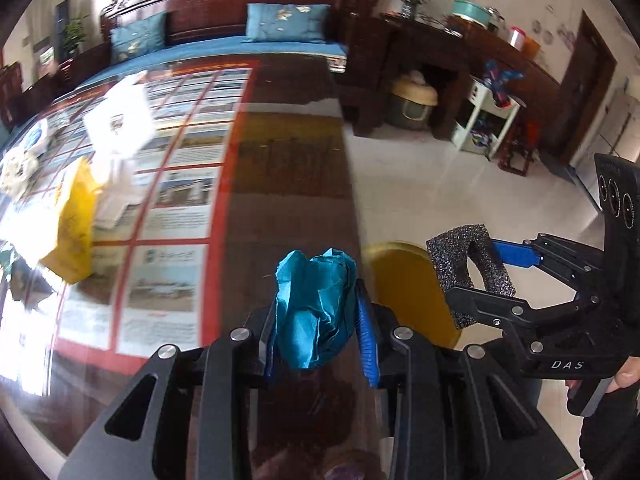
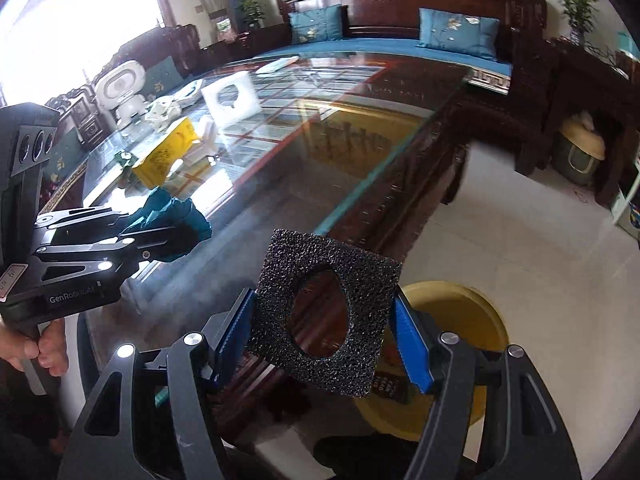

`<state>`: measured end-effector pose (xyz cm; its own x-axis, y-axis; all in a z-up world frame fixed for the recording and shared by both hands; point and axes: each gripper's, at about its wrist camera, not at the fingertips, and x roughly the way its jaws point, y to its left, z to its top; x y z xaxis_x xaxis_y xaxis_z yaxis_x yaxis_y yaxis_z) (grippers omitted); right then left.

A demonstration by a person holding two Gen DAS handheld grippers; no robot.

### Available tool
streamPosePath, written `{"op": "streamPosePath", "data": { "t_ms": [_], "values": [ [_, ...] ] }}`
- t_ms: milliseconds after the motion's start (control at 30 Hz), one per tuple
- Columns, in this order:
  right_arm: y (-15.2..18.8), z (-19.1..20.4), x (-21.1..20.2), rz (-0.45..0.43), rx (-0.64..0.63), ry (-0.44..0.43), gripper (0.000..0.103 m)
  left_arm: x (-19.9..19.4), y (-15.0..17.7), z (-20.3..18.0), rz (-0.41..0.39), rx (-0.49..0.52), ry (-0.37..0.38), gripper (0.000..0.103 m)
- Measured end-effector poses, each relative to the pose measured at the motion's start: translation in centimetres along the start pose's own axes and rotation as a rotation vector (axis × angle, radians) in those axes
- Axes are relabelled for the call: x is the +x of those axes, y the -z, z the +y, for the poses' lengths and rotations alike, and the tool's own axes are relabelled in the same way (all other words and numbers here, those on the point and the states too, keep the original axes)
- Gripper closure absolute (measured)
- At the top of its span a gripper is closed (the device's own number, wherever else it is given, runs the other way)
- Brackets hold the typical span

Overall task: Collect trash
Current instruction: 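Carry both items over the yellow bucket and open both tools to drop them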

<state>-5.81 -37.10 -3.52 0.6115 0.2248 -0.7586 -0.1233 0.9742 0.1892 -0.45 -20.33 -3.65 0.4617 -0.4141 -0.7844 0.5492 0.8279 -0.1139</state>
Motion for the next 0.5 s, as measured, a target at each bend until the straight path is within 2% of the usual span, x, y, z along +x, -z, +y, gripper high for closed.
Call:
{"op": "streamPosePath", "data": {
  "t_ms": [133,400,500],
  "values": [
    [1.4,-3.2,-0.8,0.004,0.037,0.037,0.038,2.0,-0.9,-3.1,0.034,0.048,0.034,0.071],
    [3.9,-8.8,-1.1,0.031,0.126,0.086,0.038,8.3,-2.7,-9.6,0.152,0.153,0.098,0.071],
    [4.7,-10.6,-1.1,0.039,0.155,0.097,0.038,10.3,-3.3,-11.7,0.187,0.202,0.104,0.063]
  ]
}}
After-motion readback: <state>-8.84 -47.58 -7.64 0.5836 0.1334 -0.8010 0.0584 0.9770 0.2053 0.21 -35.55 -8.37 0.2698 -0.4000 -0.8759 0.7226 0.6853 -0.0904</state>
